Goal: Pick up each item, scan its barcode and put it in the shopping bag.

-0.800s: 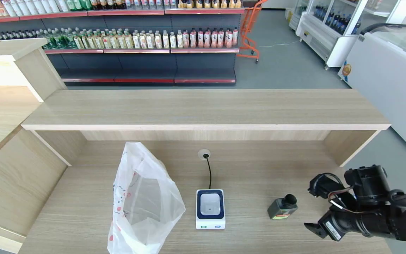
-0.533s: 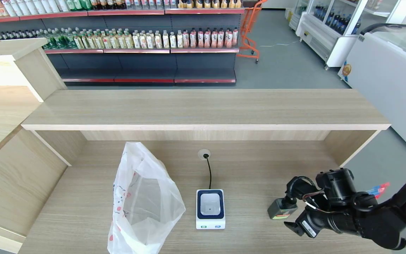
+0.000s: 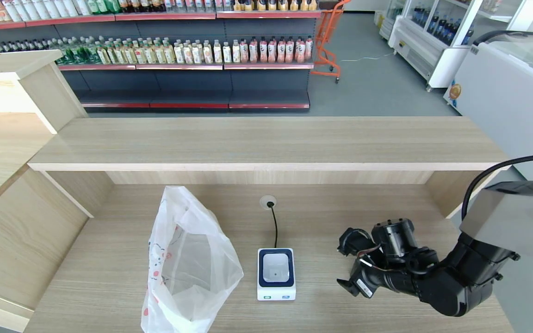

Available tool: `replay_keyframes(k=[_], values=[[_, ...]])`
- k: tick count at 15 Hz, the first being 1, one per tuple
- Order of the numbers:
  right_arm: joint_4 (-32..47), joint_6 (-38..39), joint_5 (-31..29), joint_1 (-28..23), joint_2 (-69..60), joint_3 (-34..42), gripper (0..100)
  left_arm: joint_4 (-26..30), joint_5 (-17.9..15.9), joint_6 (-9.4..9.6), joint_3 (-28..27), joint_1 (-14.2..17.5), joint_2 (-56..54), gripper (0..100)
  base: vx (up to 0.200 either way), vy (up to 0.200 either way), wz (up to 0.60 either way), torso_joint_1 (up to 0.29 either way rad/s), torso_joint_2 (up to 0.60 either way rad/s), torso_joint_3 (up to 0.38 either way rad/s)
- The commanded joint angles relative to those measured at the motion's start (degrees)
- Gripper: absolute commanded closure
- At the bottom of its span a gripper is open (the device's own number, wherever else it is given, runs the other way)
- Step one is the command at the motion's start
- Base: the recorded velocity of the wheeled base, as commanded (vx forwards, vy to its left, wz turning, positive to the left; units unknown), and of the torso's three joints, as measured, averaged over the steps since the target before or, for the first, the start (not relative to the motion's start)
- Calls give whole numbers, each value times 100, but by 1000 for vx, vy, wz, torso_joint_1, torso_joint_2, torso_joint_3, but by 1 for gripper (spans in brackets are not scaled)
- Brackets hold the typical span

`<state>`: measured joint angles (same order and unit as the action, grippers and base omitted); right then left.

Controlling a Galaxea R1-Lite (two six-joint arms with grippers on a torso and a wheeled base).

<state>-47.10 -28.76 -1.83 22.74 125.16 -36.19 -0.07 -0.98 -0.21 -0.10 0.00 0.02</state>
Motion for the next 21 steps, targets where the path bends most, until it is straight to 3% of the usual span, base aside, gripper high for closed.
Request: replay_keyframes(k=[1, 7, 13, 17, 21], values=[[8, -7, 7, 56, 140, -37, 0, -1, 1, 3, 1, 0, -2, 0, 0, 0, 0, 0, 0, 0], [8, 72, 16, 64, 8, 16, 0, -1, 1, 3, 1, 0, -2, 0, 0, 0, 0, 0, 0, 0], [-71, 635, -46, 328, -18, 25, 0, -1, 1, -6, 1, 0, -2, 0, 0, 0, 0, 0, 0, 0], [-229, 2682, -1329, 943, 87, 7, 0, -1, 1, -6, 1, 0, -2, 0, 0, 0, 0, 0, 0, 0], [-238, 3570, -1628, 1137, 149, 323, 0, -1, -8, -6, 1, 0, -2, 0, 0, 0, 0, 0, 0, 0]])
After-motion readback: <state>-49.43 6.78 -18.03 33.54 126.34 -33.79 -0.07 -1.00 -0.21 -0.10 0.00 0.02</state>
